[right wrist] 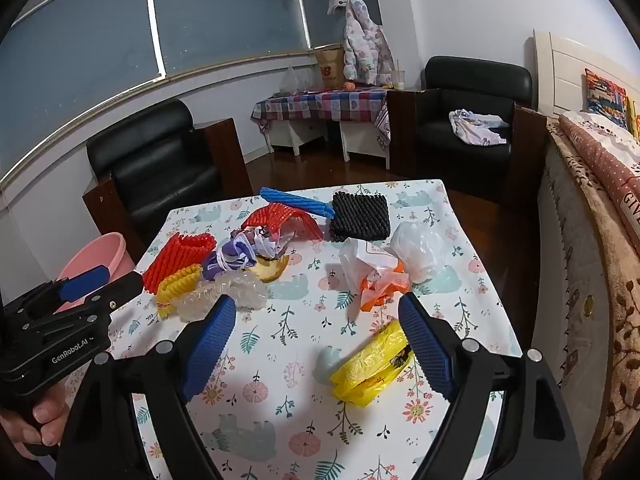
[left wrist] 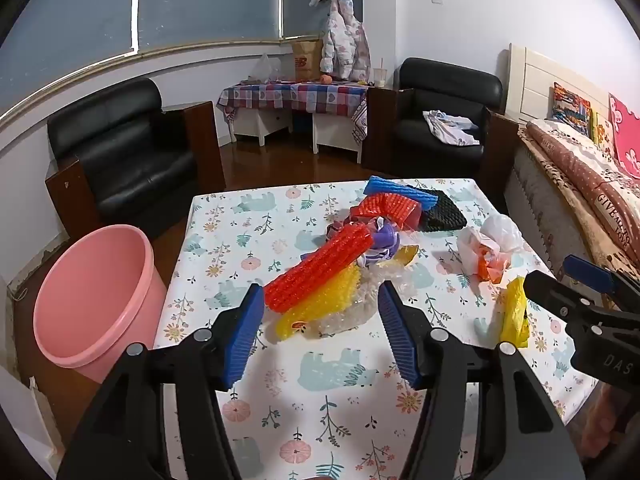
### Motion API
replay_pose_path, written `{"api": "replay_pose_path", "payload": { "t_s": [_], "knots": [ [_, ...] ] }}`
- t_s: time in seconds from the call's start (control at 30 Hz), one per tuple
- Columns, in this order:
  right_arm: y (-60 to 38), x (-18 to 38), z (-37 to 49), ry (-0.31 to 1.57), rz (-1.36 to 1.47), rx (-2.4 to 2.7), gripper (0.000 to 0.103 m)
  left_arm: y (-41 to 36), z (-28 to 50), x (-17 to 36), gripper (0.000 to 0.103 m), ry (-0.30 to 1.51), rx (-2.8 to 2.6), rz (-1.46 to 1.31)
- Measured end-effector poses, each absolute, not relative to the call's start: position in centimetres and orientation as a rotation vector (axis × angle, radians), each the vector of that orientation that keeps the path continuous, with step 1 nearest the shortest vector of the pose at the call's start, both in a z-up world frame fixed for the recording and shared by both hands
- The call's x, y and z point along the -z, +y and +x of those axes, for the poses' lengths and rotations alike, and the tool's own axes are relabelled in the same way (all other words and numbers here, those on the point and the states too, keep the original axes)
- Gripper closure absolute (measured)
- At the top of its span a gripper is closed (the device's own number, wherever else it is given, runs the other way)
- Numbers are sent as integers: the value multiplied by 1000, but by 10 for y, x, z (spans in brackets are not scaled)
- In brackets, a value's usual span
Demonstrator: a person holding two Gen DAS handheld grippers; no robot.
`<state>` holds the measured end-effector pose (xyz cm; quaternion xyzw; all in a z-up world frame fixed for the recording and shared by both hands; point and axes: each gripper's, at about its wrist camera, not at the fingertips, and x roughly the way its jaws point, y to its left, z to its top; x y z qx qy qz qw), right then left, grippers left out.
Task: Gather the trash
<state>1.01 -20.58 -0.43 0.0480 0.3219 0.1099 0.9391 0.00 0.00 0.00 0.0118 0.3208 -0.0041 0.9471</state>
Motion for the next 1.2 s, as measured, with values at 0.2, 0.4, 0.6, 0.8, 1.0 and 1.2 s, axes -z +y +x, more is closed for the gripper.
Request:
{"api": "replay_pose_path", "payload": {
  "t_s": [0.2,0.4,0.6,0.8,1.0,1.2],
  "knots": [
    [-207,6,11,660,100,-224,21,0,-1,0,43,657,12,23],
    [-208,6,11,658,105,-226,21,5,-4,7,43,658,16,23],
    [-209,6,10,662,107,-226,22,-1,2,9,43,674,17,21],
    [-207,9,11,668,112,-225,22,-1,2,10,43,690,23,10],
    [-215,12,12,674,130,-224,23,0,4,11,43,698,28,5],
    [-220,15,14,683,146,-220,23,-3,5,14,43,706,37,4]
  ]
}}
